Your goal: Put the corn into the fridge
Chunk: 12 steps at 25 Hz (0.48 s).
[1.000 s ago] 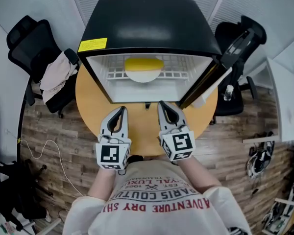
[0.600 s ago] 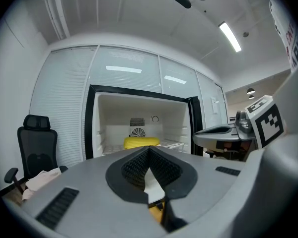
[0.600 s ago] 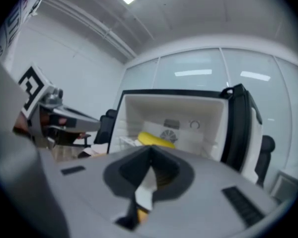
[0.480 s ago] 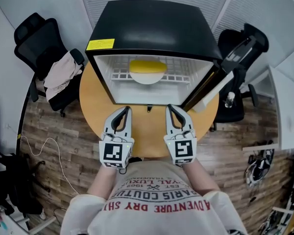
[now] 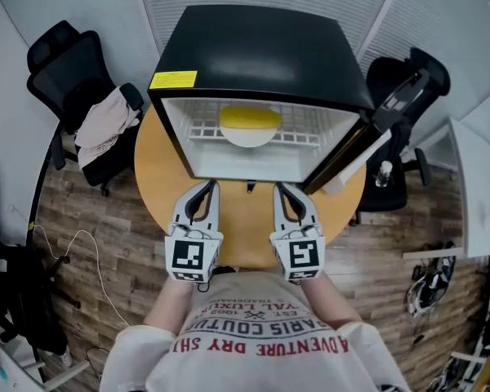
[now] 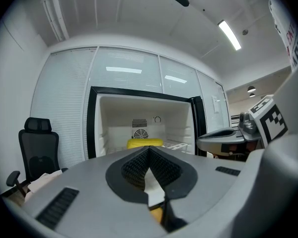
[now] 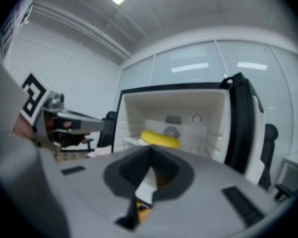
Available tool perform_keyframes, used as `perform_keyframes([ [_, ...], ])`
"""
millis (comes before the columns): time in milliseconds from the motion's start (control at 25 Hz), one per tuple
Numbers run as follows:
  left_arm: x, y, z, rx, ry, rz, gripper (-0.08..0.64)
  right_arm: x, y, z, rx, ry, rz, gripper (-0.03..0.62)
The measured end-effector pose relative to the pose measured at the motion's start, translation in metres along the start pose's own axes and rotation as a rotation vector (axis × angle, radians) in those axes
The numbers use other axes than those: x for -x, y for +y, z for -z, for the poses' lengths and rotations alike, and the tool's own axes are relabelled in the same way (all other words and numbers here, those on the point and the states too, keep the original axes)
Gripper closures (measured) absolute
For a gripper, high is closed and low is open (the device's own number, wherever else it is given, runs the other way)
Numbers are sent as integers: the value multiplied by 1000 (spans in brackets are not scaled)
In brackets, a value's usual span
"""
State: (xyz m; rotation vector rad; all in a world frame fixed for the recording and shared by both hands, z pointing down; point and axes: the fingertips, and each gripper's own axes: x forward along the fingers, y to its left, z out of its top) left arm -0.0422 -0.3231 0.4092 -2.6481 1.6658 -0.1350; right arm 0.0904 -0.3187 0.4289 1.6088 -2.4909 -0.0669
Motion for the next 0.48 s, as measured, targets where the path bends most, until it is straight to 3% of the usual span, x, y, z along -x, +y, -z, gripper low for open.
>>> perform_keyframes([
  [480, 0, 7, 2, 11, 4, -14, 535, -7, 7, -3, -11, 10, -16, 565],
])
